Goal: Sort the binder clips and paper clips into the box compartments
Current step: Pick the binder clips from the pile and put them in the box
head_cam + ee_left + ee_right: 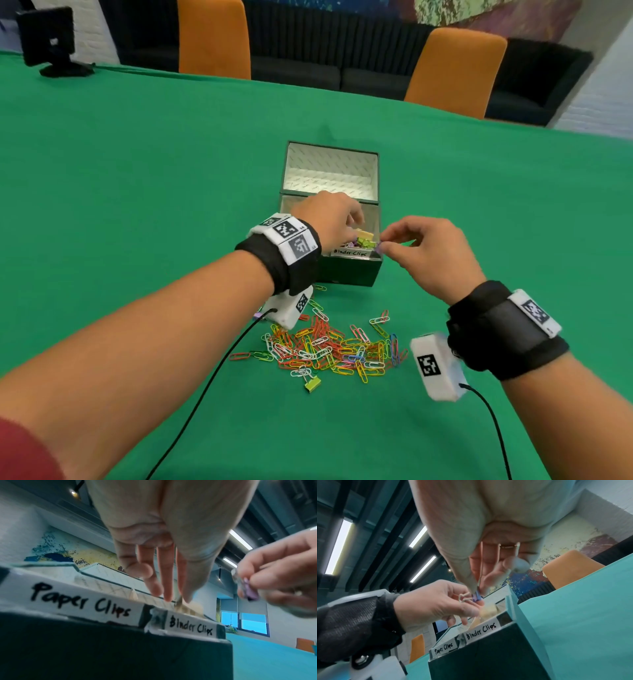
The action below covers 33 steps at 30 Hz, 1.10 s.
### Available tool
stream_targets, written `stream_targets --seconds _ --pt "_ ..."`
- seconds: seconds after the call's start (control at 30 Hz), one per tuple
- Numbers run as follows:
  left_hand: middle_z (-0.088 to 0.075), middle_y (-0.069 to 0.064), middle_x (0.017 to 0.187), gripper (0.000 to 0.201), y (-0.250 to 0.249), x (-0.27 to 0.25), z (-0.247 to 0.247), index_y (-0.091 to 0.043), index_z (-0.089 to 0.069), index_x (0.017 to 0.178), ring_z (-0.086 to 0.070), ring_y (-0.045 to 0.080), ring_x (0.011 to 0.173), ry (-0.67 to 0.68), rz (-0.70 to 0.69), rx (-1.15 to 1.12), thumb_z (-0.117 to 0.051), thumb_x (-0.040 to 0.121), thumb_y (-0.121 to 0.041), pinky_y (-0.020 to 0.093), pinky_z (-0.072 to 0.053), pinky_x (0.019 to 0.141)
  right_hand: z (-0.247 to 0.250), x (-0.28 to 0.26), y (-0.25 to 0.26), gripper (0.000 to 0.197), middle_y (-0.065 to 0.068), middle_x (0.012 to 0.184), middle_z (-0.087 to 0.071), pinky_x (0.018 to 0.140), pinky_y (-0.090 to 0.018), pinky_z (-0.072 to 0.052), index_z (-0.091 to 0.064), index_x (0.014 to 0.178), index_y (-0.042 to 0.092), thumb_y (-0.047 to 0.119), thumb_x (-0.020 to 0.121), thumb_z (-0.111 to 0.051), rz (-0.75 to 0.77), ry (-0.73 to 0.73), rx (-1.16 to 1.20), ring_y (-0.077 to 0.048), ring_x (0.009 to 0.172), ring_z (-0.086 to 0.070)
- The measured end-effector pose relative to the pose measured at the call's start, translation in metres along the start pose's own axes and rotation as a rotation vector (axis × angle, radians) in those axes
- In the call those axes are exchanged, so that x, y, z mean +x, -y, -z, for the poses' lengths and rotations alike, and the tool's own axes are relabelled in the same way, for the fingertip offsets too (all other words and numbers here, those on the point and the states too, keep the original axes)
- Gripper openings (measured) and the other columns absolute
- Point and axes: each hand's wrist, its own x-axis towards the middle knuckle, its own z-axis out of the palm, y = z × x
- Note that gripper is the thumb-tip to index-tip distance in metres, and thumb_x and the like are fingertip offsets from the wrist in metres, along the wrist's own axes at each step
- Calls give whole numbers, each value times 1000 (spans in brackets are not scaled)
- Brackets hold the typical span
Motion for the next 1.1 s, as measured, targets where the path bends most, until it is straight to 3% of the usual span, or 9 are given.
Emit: stream_targets --seconds 0.17,0.33,0.5,0.63,0.73,0.8,0.87,0.93,1.1 --pt "-67 -10 99 16 6 -15 6 -30 -65 103 -61 11 91 -26 -20 -31 -63 87 -30 30 -50 81 -3 7 11 3 19 75 -69 58 -13 -40 -71 78 27 25 78 -74 50 -217 115 -1 54 -53" --pt "-67 -13 85 11 19 -47 15 -32 -66 91 -61 10 80 -42 18 -23 -59 85 -27 28 -49 75 -14 25 21 2 14 75 -69 61 -5 -39 -71 78 24 23 78 -72 69 -154 114 10 59 -55" --pt "-67 -12 76 9 42 -73 14 -31 -66 85 -63 15 78 38 141 20 -59 82 -26 33 -53 76 -26 39 21 4 12 80 -70 76 -25 -53 -73 81 23 26 81 -71 57 -114 48 3 70 -59" --pt "-67 -13 70 8 63 -87 10 -33 -63 78 -64 14 75 104 212 59 -58 80 -27 33 -54 75 -33 33 10 14 4 102 -72 93 -36 -48 -74 92 27 37 85 -67 58 -35 -87 -21 106 -60" --pt "-65 -15 74 7 76 -94 5 -35 -62 81 -63 14 79 176 238 99 -62 79 -29 30 -51 76 -40 9 15 12 13 88 -69 81 -27 -43 -74 89 25 33 88 -64 197 -70 -9 -12 91 -58" --pt "-65 -16 76 9 81 -99 2 -34 -64 84 -61 13 79 239 228 138 -67 76 -33 27 -48 72 -45 -12 21 9 16 79 -68 71 -20 -44 -74 87 24 29 88 -67 247 136 78 -3 73 -59" --pt "-66 -17 79 19 83 -104 -1 -32 -64 85 -60 11 77 295 215 186 -73 72 -42 25 -46 68 -52 -33 25 9 14 79 -72 71 -17 -48 -76 88 26 33 86 -70 290 458 53 -2 74 -63" --pt "-66 -16 81 28 84 -106 -4 -32 -63 84 -60 12 77 341 206 226 -76 67 -50 26 -48 69 -63 -48 26 14 13 81 -73 75 -22 -51 -76 88 30 41 81 -73 321 710 -43 -2 75 -64" --pt "-65 -13 74 29 85 -105 -11 -27 -65 78 -62 14 74 377 201 231 -80 65 -49 28 -50 67 -80 -62 36 35 19 86 -68 76 -35 -52 -69 101 40 54 69 -75 450 911 -246 -6 83 -61"
